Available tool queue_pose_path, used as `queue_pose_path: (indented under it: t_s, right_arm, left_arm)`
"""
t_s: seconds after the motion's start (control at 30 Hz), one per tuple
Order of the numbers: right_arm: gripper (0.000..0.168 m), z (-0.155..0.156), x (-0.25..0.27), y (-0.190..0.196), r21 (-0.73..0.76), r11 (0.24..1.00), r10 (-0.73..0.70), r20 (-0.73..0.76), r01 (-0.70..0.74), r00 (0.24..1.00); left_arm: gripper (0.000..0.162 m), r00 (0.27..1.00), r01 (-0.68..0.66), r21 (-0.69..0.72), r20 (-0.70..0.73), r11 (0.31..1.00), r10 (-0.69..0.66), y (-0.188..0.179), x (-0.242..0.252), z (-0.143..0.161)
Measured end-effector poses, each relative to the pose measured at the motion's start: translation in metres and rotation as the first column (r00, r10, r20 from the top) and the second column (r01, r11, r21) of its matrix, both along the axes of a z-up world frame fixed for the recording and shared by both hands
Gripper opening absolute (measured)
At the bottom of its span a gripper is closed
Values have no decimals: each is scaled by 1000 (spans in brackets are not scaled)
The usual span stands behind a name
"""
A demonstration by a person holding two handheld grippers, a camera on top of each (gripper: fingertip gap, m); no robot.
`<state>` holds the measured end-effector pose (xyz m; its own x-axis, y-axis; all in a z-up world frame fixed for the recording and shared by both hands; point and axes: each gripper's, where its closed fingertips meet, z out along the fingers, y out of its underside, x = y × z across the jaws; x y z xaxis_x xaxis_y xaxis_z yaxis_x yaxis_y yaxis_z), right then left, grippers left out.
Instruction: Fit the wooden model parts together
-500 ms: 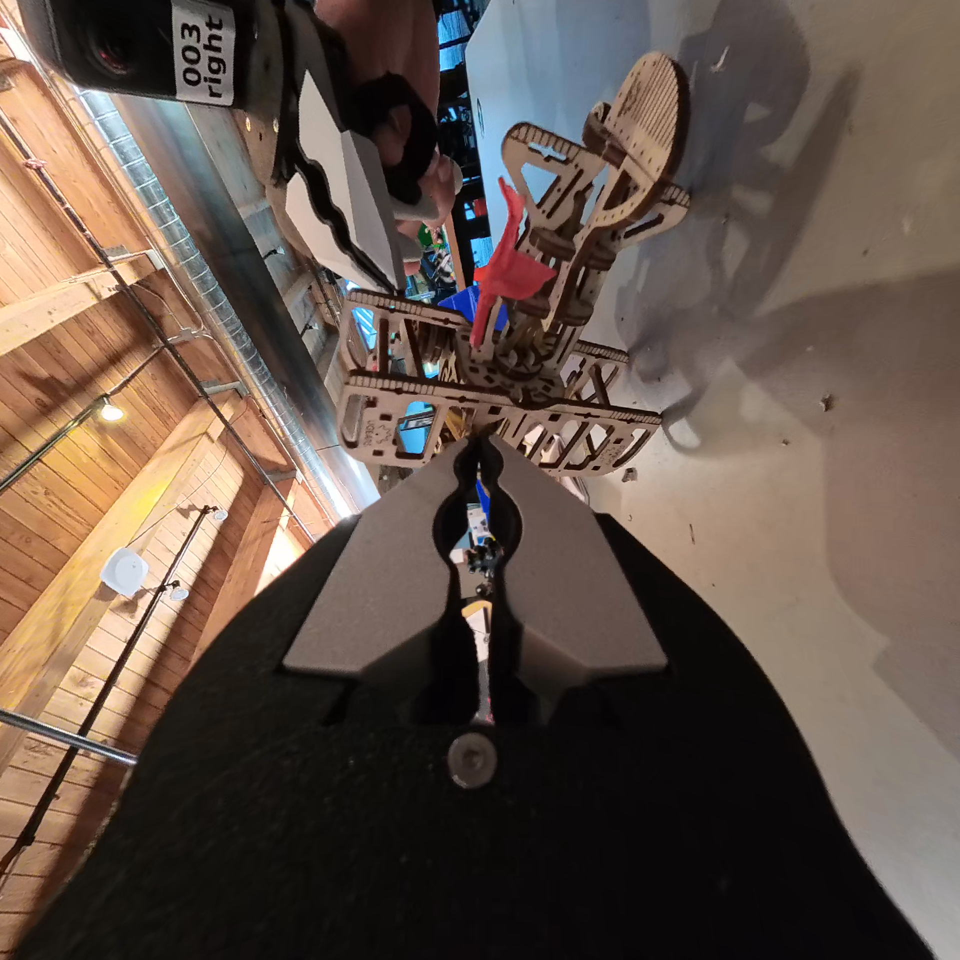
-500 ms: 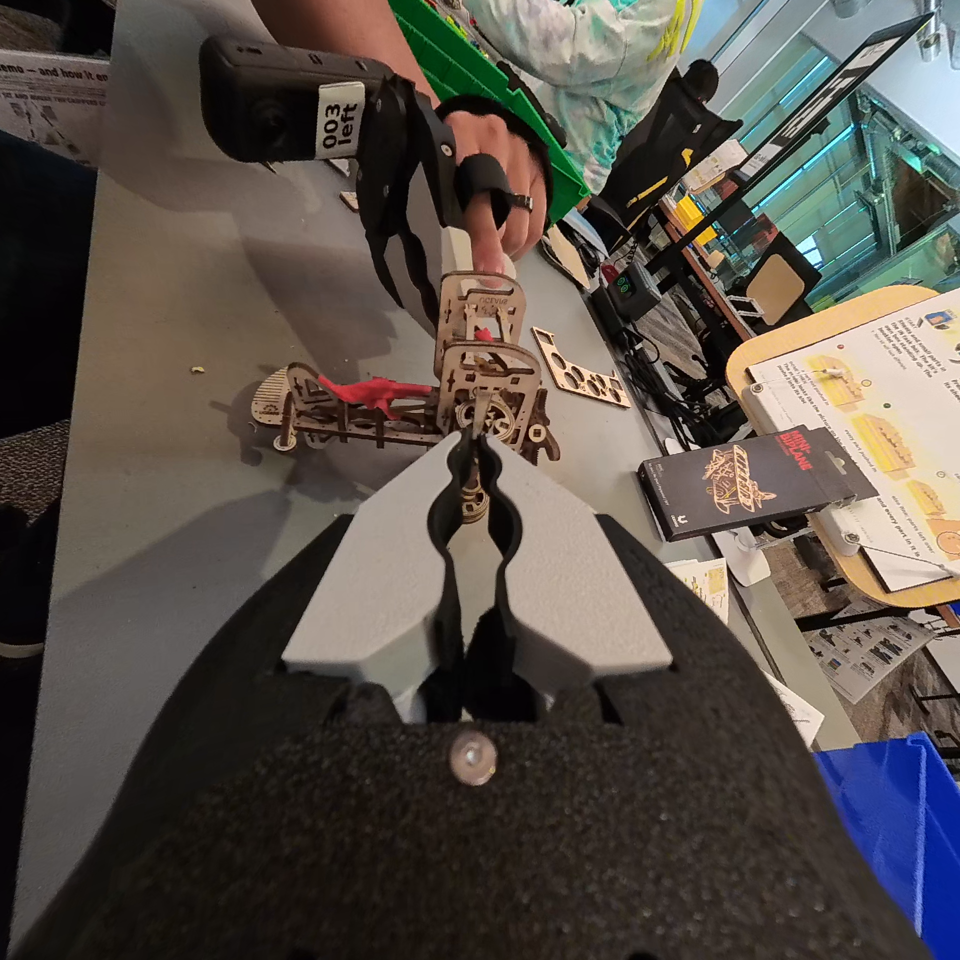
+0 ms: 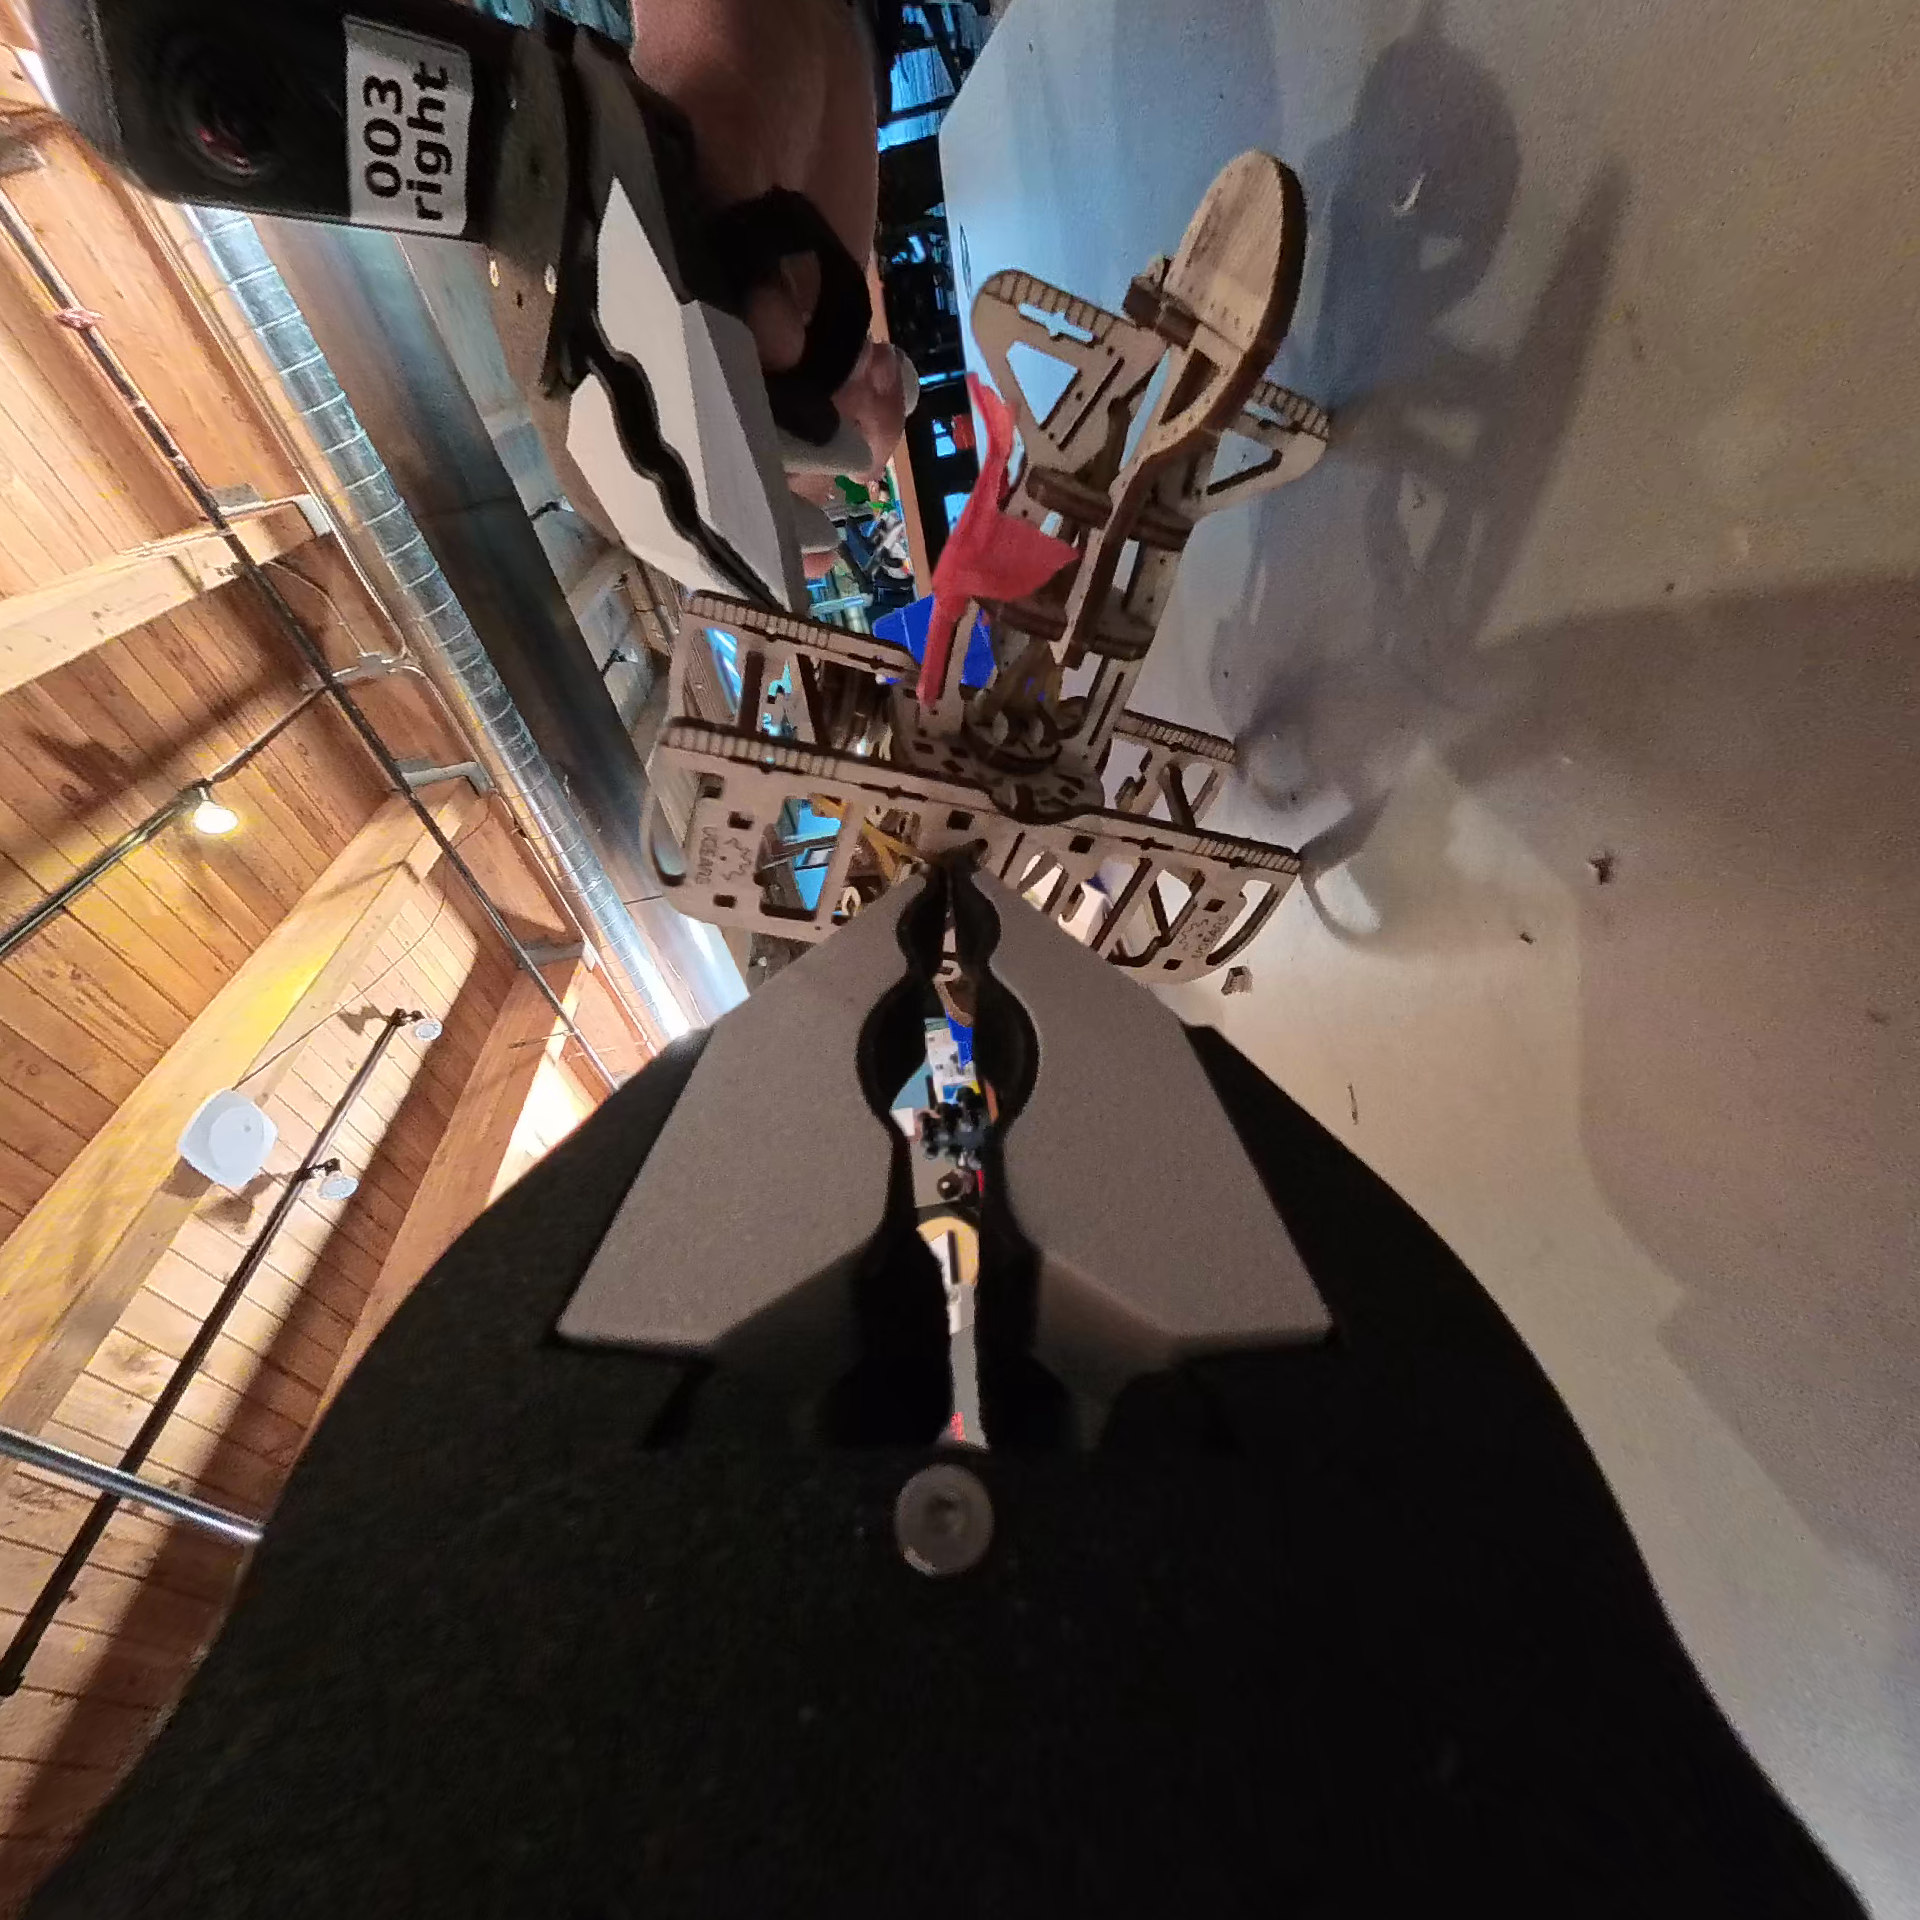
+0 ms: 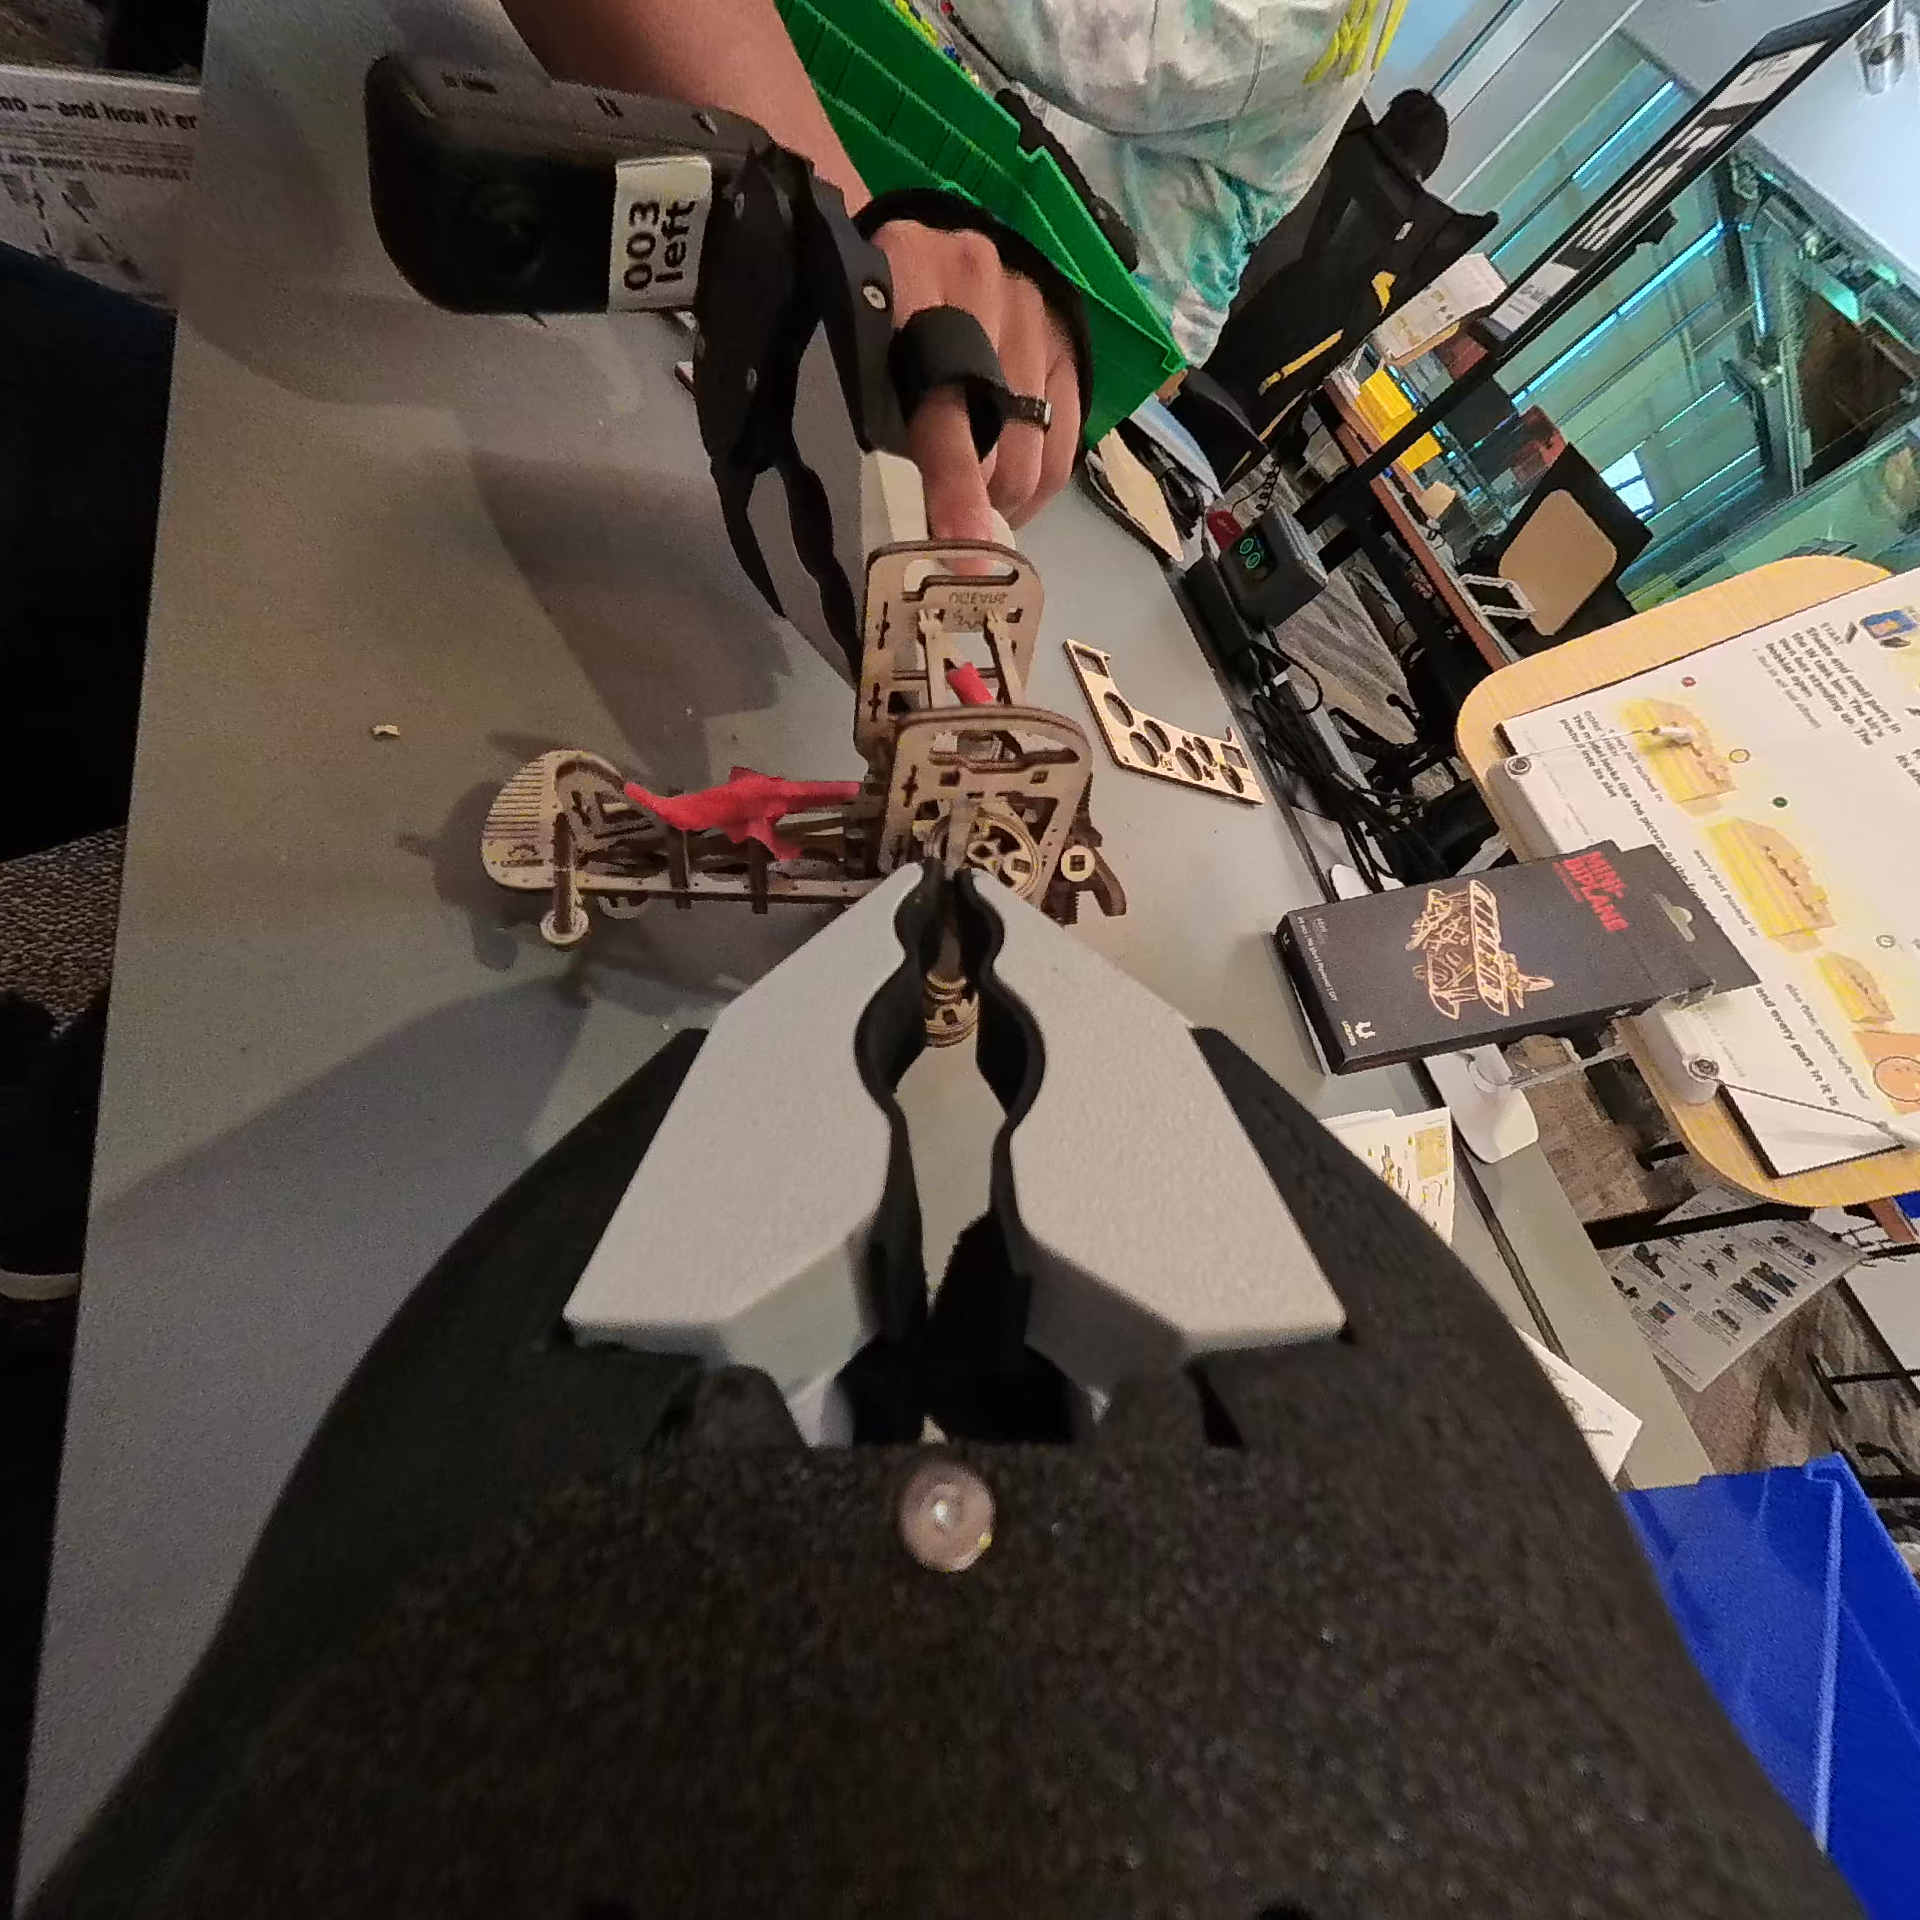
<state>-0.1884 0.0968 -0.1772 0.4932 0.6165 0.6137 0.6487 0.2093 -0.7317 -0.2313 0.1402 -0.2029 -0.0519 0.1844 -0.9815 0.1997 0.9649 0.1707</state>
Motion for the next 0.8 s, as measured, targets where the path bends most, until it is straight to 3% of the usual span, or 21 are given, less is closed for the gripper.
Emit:
queue_pose_path:
  t_s: [0.33,0.5,0.57,0.67,0.8]
  right_arm:
    - [0,-1,0,1,-3,1000,-9,11,9,1000]
    - [0,-1,0,3,2,1000,-15,18,14,1000]
    - [0,-1,0,3,7,1000,-16,21,16,1000]
    - [0,-3,-1,3,13,1000,-17,43,16,999]
    - [0,-4,-2,3,19,1000,-21,60,19,998]
  left_arm:
    - [7,999,-20,-21,-26,1000,19,5,-4,-7]
    - [16,992,-106,-201,-82,974,91,26,-12,0]
    - [27,980,-167,-353,-158,921,118,33,-13,2]
    - [35,965,-200,-638,-259,743,37,24,-15,11]
    - [3,948,-206,-802,-305,561,-88,4,-18,16]
